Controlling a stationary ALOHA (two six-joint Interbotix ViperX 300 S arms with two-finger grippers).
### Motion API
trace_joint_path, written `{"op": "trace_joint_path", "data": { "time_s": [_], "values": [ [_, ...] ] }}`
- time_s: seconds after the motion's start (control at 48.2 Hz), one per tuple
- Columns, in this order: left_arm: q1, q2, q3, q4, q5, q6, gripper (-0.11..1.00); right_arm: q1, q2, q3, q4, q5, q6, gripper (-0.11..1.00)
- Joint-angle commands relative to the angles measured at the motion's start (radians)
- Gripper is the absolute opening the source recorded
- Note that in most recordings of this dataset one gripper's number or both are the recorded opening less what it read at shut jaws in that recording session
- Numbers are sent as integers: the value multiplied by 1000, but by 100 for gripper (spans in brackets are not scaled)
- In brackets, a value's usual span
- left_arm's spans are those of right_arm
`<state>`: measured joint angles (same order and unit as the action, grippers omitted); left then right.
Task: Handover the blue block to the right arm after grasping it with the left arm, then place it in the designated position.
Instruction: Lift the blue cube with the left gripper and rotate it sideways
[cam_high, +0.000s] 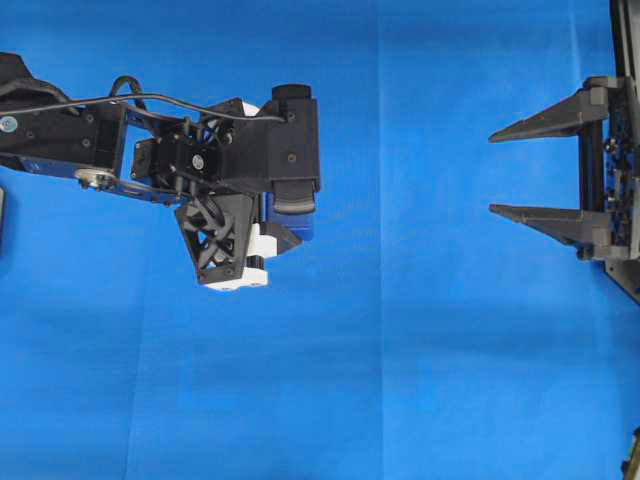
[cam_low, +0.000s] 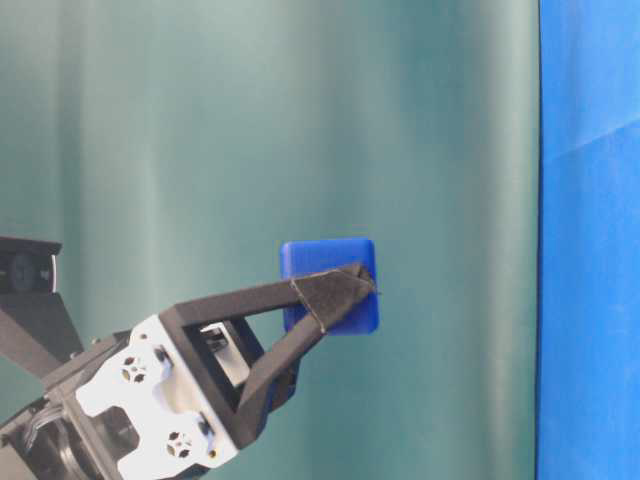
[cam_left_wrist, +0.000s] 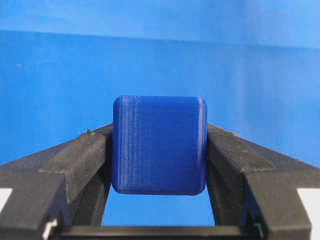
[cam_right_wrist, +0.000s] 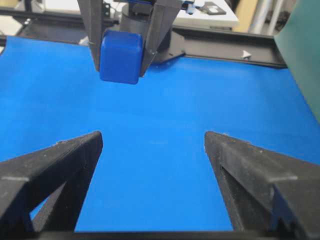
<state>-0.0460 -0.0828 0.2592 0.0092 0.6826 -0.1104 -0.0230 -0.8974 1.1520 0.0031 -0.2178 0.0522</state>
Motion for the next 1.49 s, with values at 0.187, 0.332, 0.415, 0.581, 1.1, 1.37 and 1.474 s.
{"op": "trace_joint_path", "data": {
  "time_s": [0.187, 0.332, 0.415, 0.581, 1.1, 1.37, 1.474],
  "values": [
    [-2, -29, -18, 2, -3, 0, 47, 2, 6, -28, 3, 0, 2, 96],
    [-2, -29, -18, 2, -3, 2, 47, 2, 8, -28, 2, 0, 2, 96],
    [-2, -29, -18, 2, -3, 2, 47, 3, 6, -28, 2, 0, 2, 96],
    [-2, -29, -17, 0, -8, 2, 47, 2, 8, -28, 2, 0, 2, 96],
    [-2, -155, 167, 3, -362, 2, 47, 3, 8, -34, -3, -5, 0, 96],
    [-2, -244, 328, 3, -687, 12, 47, 5, 14, -41, -28, -18, -5, 96],
    [-2, -265, 382, 3, -808, 14, 47, 5, 21, -44, -35, -21, -5, 96]
  ]
}}
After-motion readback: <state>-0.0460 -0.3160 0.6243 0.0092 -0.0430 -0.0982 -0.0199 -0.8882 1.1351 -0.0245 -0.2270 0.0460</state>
